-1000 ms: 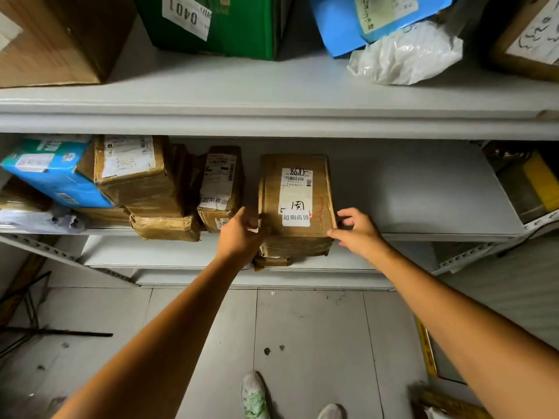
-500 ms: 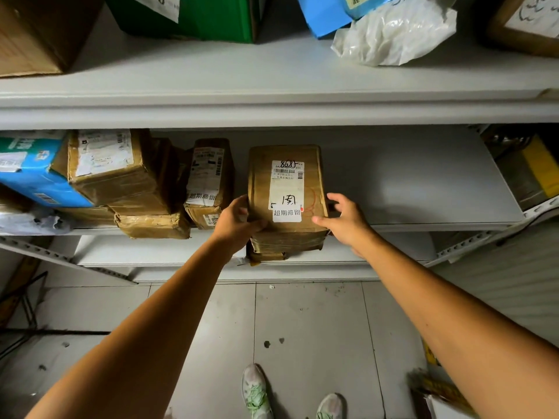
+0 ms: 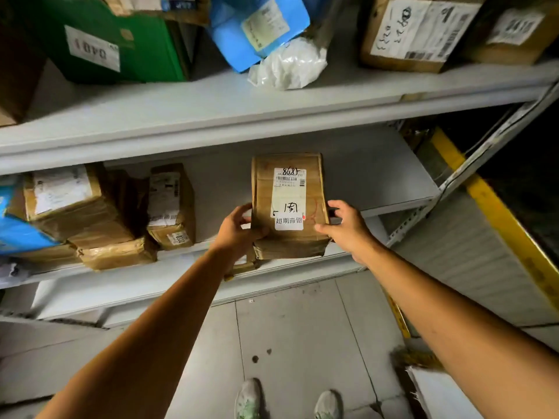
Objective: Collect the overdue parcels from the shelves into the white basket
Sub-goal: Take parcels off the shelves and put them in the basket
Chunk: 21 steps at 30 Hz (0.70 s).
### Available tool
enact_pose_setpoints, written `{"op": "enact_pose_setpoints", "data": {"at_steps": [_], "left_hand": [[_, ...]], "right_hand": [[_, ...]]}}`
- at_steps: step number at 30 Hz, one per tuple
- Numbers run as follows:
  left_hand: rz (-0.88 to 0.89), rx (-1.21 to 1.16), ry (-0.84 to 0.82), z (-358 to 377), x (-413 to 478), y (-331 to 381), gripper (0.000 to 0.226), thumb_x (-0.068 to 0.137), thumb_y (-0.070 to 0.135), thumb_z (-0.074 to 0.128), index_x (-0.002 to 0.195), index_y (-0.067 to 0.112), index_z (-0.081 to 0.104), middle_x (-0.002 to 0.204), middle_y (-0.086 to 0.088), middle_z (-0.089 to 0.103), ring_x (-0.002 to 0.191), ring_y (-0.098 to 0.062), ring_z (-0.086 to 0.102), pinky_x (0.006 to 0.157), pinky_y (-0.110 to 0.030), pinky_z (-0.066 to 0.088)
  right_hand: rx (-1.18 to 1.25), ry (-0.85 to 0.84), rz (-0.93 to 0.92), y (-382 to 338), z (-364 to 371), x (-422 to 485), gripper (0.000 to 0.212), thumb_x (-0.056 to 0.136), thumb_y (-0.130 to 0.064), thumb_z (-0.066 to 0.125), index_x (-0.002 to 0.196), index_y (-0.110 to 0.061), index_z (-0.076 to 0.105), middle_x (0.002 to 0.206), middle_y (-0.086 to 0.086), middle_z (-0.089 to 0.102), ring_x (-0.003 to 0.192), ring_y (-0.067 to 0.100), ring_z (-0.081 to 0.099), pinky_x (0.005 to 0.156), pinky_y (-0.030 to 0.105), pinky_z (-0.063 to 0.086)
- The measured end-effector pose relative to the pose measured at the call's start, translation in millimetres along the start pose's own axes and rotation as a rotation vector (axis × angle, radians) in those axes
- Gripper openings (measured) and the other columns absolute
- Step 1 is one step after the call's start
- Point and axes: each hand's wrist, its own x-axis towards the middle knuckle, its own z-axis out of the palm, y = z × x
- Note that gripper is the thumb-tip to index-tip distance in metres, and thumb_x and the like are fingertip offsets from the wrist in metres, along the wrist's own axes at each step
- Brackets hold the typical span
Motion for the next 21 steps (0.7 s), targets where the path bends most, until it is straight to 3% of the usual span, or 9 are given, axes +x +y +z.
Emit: {"op": "enact_pose_setpoints", "data": {"at_steps": [3, 5, 8, 10, 12, 14, 18, 21], "left_hand": [[0.016, 0.011, -0.138, 24.8, 5.0, 22.6, 0.074, 0.081, -0.003, 0.076, 0.144, 0.021, 0.047, 0.12, -0.008, 0.063, 0.101, -0.025, 0.065, 0.068, -0.023, 0.058], [0.033, 0.039, -0.239, 44.3, 7.4, 37.2, 0.076, 0.081, 0.001, 0.079, 0.146, 0.022, 0.046, 0.127, -0.008, 0.062, 0.109, -0.027, 0.064, 0.077, -0.031, 0.06], [0.094, 0.101, -0.396, 77.3, 4.4, 55.4, 0.075, 0.08, 0.005, 0.08, 0.145, 0.02, 0.047, 0.127, -0.007, 0.062, 0.109, -0.027, 0.064, 0.075, -0.031, 0.06], [0.127, 0.133, -0.517, 101.4, -6.3, 66.7, 0.075, 0.079, 0.005, 0.081, 0.145, 0.021, 0.047, 0.126, -0.008, 0.063, 0.11, -0.03, 0.064, 0.081, -0.038, 0.06], [0.158, 0.156, -0.634, 126.8, -20.4, 72.8, 0.074, 0.079, 0.003, 0.08, 0.143, 0.021, 0.049, 0.124, -0.009, 0.063, 0.111, -0.031, 0.063, 0.086, -0.042, 0.06], [0.184, 0.163, -0.741, 152.3, -43.0, 77.8, 0.073, 0.08, -0.002, 0.077, 0.143, 0.019, 0.048, 0.119, -0.008, 0.062, 0.104, -0.027, 0.064, 0.079, -0.036, 0.061], [0.217, 0.2, -0.949, 205.3, -91.0, 75.9, 0.07, 0.082, -0.004, 0.075, 0.143, 0.016, 0.047, 0.121, -0.013, 0.061, 0.096, -0.028, 0.064, 0.06, -0.029, 0.058], [0.286, 0.277, -1.103, 246.4, -140.4, 67.1, 0.068, 0.08, 0.001, 0.078, 0.14, 0.017, 0.049, 0.123, -0.013, 0.064, 0.103, -0.032, 0.066, 0.067, -0.031, 0.057]], "right_hand": [[0.013, 0.111, 0.032, -0.6, -33.1, -23.8, 0.07, 0.078, -0.01, 0.081, 0.14, -0.015, 0.048, 0.142, 0.013, 0.049, 0.132, 0.024, 0.045, 0.102, 0.031, 0.038], [0.022, 0.202, 0.054, 3.0, -53.0, -45.6, 0.067, 0.078, -0.009, 0.08, 0.138, -0.014, 0.049, 0.137, 0.01, 0.053, 0.129, 0.023, 0.048, 0.104, 0.034, 0.04], [0.039, 0.35, 0.098, 10.9, -78.1, -87.8, 0.062, 0.079, -0.006, 0.079, 0.135, -0.008, 0.051, 0.118, 0.001, 0.056, 0.114, 0.014, 0.051, 0.095, 0.027, 0.042], [0.064, 0.471, 0.131, 20.8, -92.5, -121.0, 0.059, 0.079, -0.005, 0.079, 0.132, -0.006, 0.053, 0.115, 0.001, 0.058, 0.11, 0.014, 0.053, 0.089, 0.024, 0.042], [0.098, 0.587, 0.172, 32.6, -104.7, -156.8, 0.059, 0.076, -0.008, 0.082, 0.129, -0.008, 0.055, 0.118, 0.004, 0.061, 0.113, 0.02, 0.057, 0.092, 0.033, 0.049], [0.136, 0.676, 0.227, 42.2, -114.9, -194.5, 0.058, 0.075, -0.009, 0.083, 0.127, -0.01, 0.056, 0.113, 0.003, 0.061, 0.111, 0.022, 0.059, 0.093, 0.043, 0.053], [0.204, 0.863, 0.314, 68.6, -130.4, -271.2, 0.05, 0.072, -0.007, 0.083, 0.114, -0.019, 0.059, 0.108, -0.001, 0.065, 0.104, 0.023, 0.063, 0.09, 0.05, 0.055], [0.31, 1.002, 0.403, 92.4, -132.9, -342.2, 0.051, 0.074, -0.006, 0.081, 0.116, -0.02, 0.057, 0.112, 0.001, 0.066, 0.104, 0.024, 0.064, 0.087, 0.051, 0.056]]}}
